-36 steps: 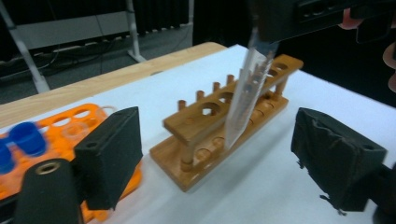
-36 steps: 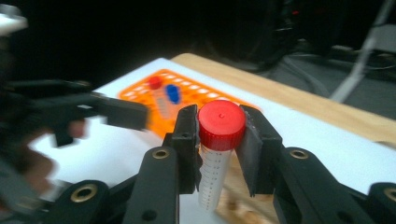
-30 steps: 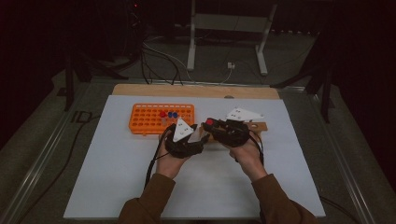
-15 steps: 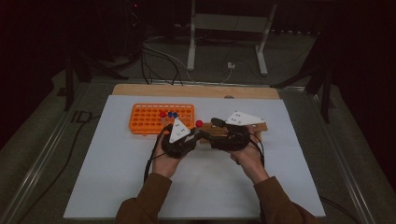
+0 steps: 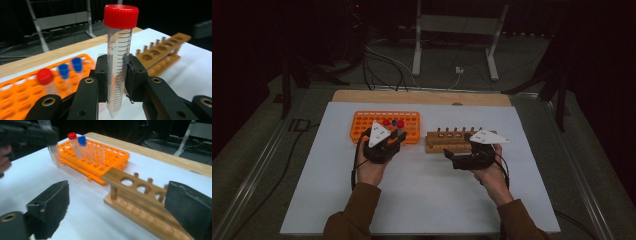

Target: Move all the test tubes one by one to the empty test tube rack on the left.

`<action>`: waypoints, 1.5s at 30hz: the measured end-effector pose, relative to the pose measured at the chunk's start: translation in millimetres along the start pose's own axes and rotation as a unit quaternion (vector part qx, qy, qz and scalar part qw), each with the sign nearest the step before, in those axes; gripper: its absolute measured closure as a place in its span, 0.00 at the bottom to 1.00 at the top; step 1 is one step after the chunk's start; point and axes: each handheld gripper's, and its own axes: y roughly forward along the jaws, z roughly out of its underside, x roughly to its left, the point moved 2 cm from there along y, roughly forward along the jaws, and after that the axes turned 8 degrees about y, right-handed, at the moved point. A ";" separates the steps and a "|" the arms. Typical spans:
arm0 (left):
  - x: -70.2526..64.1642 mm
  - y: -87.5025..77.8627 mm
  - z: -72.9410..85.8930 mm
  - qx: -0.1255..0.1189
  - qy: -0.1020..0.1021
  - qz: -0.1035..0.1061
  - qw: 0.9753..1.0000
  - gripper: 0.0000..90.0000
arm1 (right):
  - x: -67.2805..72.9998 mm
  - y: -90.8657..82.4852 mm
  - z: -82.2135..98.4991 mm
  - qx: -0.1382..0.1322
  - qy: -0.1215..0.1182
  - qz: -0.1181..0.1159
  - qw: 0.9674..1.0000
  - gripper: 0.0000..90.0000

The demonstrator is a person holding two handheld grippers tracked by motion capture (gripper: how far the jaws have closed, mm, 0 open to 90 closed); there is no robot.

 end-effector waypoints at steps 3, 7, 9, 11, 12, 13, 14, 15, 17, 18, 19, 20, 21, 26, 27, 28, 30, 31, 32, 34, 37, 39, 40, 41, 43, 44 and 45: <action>10.4 -3.1 2.9 0.001 -0.008 -0.015 1.000 0.83 | -5.5 -7.3 5.3 -0.004 0.005 0.007 1.000 0.04; 21.0 -3.9 7.8 0.009 -0.009 -0.034 0.999 0.83 | -13.2 -15.4 10.6 -0.005 0.006 0.020 1.000 0.03; 26.9 -4.0 9.9 0.012 -0.009 -0.046 0.999 0.83 | -17.1 -19.8 12.9 -0.008 0.009 0.025 1.000 0.03; 33.9 -3.8 11.8 0.011 -0.014 -0.058 0.998 0.83 | -20.5 -24.6 15.2 -0.011 0.013 0.027 0.999 0.03; 37.2 -3.3 13.0 0.012 -0.017 -0.066 0.998 0.83 | -22.1 -26.8 16.4 -0.013 0.014 0.029 0.999 0.03; 40.5 -2.1 14.6 0.015 -0.020 -0.075 0.997 0.83 | -23.5 -28.9 17.5 -0.013 0.016 0.030 0.999 0.03; 43.5 -0.3 16.6 0.020 -0.021 -0.085 0.996 0.83 | -24.8 -30.7 18.8 -0.016 0.018 0.032 0.999 0.03; 46.3 1.3 18.6 0.024 -0.025 -0.093 0.995 0.83 | -25.9 -32.2 20.0 -0.016 0.019 0.033 0.999 0.03; 51.4 5.0 21.6 0.027 -0.031 -0.107 0.993 0.83 | -27.5 -34.0 22.6 -0.016 0.020 0.036 0.999 0.03; 53.7 7.0 22.6 0.027 -0.035 -0.113 0.993 0.83 | -28.2 -34.6 23.8 -0.015 0.020 0.037 0.999 0.03; 55.7 9.2 23.2 0.028 -0.038 -0.118 0.992 0.83 | -28.6 -34.9 24.9 -0.015 0.021 0.038 0.999 0.03; 57.6 11.5 23.6 0.028 -0.041 -0.121 0.991 0.83 | -29.2 -35.1 25.8 -0.014 0.021 0.038 0.999 0.03; 59.0 14.0 23.7 0.025 -0.047 -0.124 0.991 0.83 | -29.7 -35.2 26.5 -0.013 0.021 0.038 0.999 0.03; 61.7 26.4 22.4 0.021 -0.059 -0.132 0.989 0.83 | -30.1 -35.3 28.5 -0.012 0.024 0.038 0.999 0.03; 62.3 29.0 22.7 0.022 -0.062 -0.132 0.989 0.83 | -30.0 -35.5 28.8 -0.012 0.025 0.038 0.999 0.03; 63.1 31.5 23.5 0.025 -0.064 -0.134 0.989 0.83 | -30.0 -36.0 29.2 -0.012 0.024 0.038 0.999 0.04; 64.8 35.5 27.4 0.033 -0.071 -0.130 0.988 0.83 | -29.8 -37.0 30.1 -0.014 0.023 0.040 0.999 0.04; 64.9 36.7 29.4 0.028 -0.074 -0.127 0.989 0.83 | -29.7 -37.7 30.7 -0.014 0.022 0.041 0.999 0.04; 65.6 36.5 29.9 0.026 -0.077 -0.126 0.989 0.83 | -29.7 -38.4 31.1 -0.014 0.022 0.041 0.999 0.04; 65.5 36.3 29.8 0.028 -0.074 -0.124 0.989 0.83 | -29.9 -39.7 32.2 -0.014 0.022 0.041 0.999 0.04; 66.2 35.2 29.1 0.031 -0.067 -0.118 0.990 0.83 | -29.7 -40.9 33.9 -0.014 0.023 0.041 0.999 0.04; 67.1 34.8 29.0 0.031 -0.066 -0.122 0.990 0.83 | -29.0 -41.1 34.5 -0.015 0.022 0.041 0.999 0.04; 68.3 35.0 29.4 0.028 -0.071 -0.123 0.989 0.83 | -28.6 -40.9 34.6 -0.016 0.022 0.041 0.999 0.04; 69.8 35.7 30.0 0.025 -0.077 -0.126 0.989 0.83 | -28.1 -40.8 34.7 -0.015 0.021 0.040 0.999 0.04; 72.5 37.9 31.6 0.022 -0.086 -0.129 0.988 0.83 | -27.1 -40.5 34.9 -0.015 0.021 0.039 0.999 0.04; 73.2 39.5 32.8 0.022 -0.089 -0.127 0.988 0.83 | -27.0 -40.3 35.1 -0.016 0.021 0.039 0.999 0.04; 73.6 40.6 33.9 0.022 -0.090 -0.126 0.988 0.83 | -27.3 -40.1 35.4 -0.015 0.021 0.039 0.999 0.04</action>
